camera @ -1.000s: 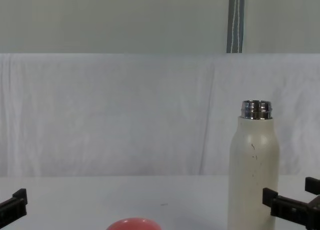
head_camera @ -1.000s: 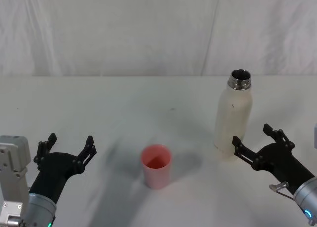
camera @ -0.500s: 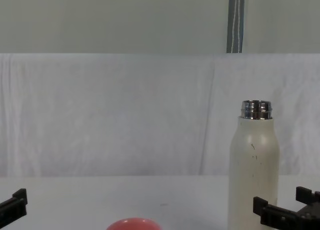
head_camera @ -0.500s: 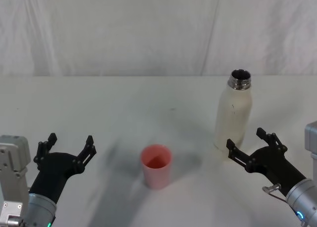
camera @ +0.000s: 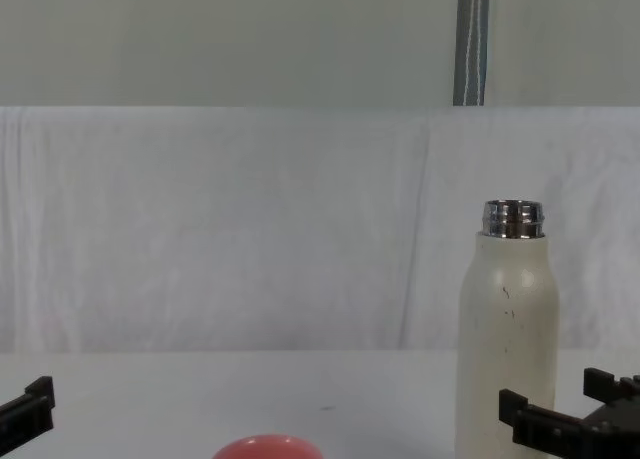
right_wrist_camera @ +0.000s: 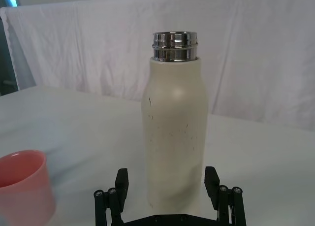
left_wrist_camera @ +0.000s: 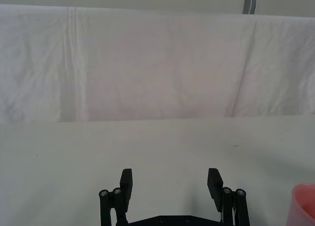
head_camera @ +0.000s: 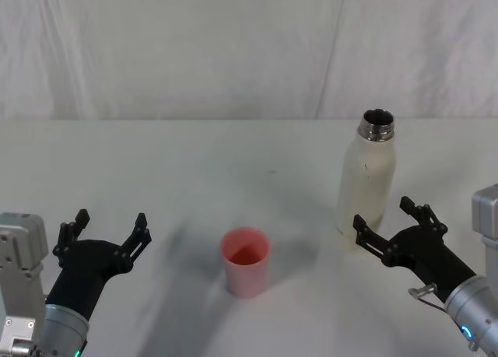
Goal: Grasp the thermos with one hand and pour water into the cup lid.
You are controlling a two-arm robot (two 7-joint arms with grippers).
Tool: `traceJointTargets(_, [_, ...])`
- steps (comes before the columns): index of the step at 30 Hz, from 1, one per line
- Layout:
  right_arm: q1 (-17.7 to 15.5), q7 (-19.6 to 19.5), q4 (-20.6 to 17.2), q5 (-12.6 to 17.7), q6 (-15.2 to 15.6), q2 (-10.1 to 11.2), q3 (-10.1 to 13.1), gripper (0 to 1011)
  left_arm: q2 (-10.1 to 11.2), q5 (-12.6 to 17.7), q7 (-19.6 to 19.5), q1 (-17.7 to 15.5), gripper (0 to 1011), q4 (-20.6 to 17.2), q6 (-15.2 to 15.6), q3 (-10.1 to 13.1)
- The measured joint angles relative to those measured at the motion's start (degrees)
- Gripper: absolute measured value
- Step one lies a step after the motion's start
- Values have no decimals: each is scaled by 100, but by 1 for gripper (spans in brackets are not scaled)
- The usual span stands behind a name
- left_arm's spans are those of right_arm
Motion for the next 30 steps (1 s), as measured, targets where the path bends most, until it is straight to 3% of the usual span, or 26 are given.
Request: traceJointTargets(30, [601, 48, 530, -130, -88, -154, -141, 1001, 0, 0, 0, 0, 1001, 0, 0, 0])
